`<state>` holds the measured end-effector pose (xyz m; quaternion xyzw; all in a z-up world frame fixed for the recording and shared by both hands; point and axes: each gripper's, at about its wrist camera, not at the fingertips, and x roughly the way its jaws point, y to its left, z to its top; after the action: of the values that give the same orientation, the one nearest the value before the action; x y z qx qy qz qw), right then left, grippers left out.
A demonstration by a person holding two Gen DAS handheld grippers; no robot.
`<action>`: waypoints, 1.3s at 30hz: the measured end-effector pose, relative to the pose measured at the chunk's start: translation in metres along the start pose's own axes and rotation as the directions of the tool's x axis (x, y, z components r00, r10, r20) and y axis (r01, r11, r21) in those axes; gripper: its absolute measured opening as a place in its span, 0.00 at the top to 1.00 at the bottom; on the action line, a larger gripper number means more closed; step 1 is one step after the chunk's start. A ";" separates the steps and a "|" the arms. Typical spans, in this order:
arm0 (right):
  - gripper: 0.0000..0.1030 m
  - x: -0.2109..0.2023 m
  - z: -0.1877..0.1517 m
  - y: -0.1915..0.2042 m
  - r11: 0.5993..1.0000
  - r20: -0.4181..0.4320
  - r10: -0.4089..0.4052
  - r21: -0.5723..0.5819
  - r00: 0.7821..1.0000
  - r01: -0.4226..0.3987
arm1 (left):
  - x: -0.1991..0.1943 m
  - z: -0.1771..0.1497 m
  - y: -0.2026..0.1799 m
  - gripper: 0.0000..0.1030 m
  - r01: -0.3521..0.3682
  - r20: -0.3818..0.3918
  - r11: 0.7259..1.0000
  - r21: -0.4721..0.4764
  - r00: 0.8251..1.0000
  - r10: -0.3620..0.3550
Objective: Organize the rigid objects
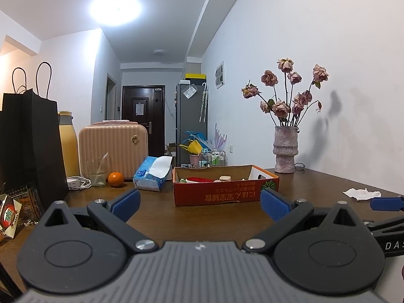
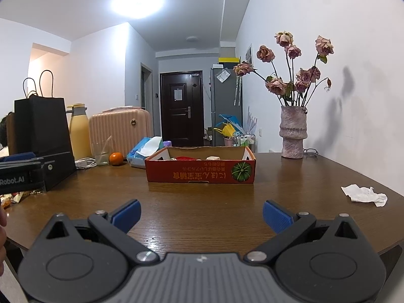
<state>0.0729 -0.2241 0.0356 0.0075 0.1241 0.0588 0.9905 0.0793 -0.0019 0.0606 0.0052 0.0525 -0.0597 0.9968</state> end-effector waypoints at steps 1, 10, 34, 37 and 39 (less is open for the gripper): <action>0.00 0.000 0.000 0.000 1.000 0.000 0.000 0.000 1.000 0.000 | 0.000 0.000 0.000 0.00 0.000 0.001 1.000 0.000 1.000 0.000; 0.00 0.001 0.000 0.000 1.000 -0.004 -0.003 0.002 1.000 0.003 | -0.001 -0.001 0.001 0.00 0.005 0.001 1.000 0.002 1.000 -0.005; 0.00 -0.001 -0.001 -0.001 1.000 -0.003 -0.006 0.001 1.000 0.006 | -0.001 0.000 0.000 0.00 0.006 0.002 1.000 0.009 1.000 -0.006; 0.00 -0.001 -0.001 -0.001 1.000 -0.003 -0.007 0.001 1.000 0.007 | -0.002 0.000 -0.001 0.00 0.005 0.002 1.000 0.009 1.000 -0.005; 0.00 -0.001 -0.001 -0.001 1.000 -0.003 -0.006 0.001 1.000 0.006 | -0.002 0.000 -0.001 0.00 0.005 0.003 1.000 0.009 1.000 -0.005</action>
<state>0.0720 -0.2248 0.0349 0.0076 0.1256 0.0555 0.9905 0.0776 -0.0023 0.0607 0.0097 0.0506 -0.0624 0.9967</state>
